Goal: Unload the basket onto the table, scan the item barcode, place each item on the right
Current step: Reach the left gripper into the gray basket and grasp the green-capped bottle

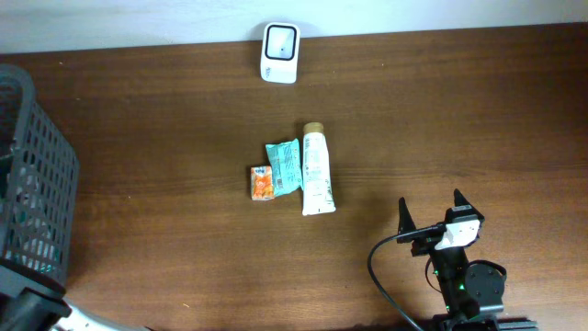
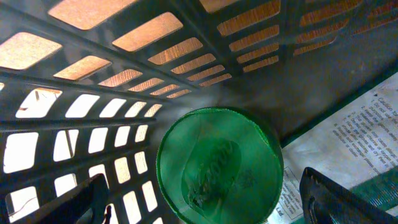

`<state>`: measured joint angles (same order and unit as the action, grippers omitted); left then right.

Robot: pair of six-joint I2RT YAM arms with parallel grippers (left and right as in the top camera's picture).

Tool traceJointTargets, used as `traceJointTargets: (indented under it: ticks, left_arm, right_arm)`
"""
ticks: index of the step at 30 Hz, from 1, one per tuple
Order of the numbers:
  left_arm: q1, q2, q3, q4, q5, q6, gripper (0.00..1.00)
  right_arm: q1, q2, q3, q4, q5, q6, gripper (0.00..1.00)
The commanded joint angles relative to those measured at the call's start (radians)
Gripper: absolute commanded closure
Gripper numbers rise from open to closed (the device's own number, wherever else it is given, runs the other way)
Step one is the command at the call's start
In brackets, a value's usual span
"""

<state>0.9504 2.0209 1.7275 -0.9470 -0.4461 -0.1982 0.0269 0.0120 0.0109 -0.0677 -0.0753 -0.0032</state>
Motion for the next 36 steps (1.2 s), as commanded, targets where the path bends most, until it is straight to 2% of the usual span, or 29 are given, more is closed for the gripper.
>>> traceJointTargets:
  ticks: [1, 9, 13, 19, 20, 21, 22, 27, 30, 36]
  left_arm:
    - [0.008, 0.029, -0.012, 0.011, -0.026, 0.009, 0.12]
    - [0.008, 0.093, -0.012, 0.048, -0.026, 0.010, 0.13]
    - [0.008, 0.111, -0.012, 0.055, -0.025, 0.010, 0.16]
    - [0.007, 0.111, -0.012, 0.071, -0.022, 0.010, 0.40]
    - [0.007, 0.111, -0.012, 0.071, -0.022, 0.010, 0.46]
    - [0.006, 0.111, -0.012, 0.071, -0.022, 0.010, 0.56]
    - [0.005, 0.111, -0.012, 0.071, -0.022, 0.010, 0.60]
    - [0.001, 0.111, 0.000, 0.051, 0.005, 0.010, 0.62]
    - [-0.022, 0.105, 0.057, 0.002, 0.006, 0.009, 0.66]
    - [-0.071, 0.049, 0.141, -0.039, 0.039, 0.009, 0.66]
  right_arm:
    - [0.006, -0.006, -0.005, -0.005, 0.002, 0.000, 0.02]
    - [0.006, -0.006, -0.005, -0.004, 0.002, 0.000, 0.02]
    - [0.006, -0.006, -0.005, -0.004, 0.002, 0.000, 0.02]
    - [0.006, -0.006, -0.005, -0.005, 0.002, 0.000, 0.02]
    - [0.006, -0.006, -0.005, -0.005, 0.002, 0.000, 0.02]
    - [0.006, -0.006, -0.005, -0.004, 0.002, 0.000, 0.02]
    - [0.006, -0.006, -0.005, -0.004, 0.002, 0.000, 0.02]
    - [0.006, -0.006, -0.005, -0.005, 0.002, 0.000, 0.02]
    - [0.006, -0.006, -0.005, -0.004, 0.002, 0.000, 0.02]
    - [0.006, -0.006, -0.005, -0.004, 0.002, 0.000, 0.02]
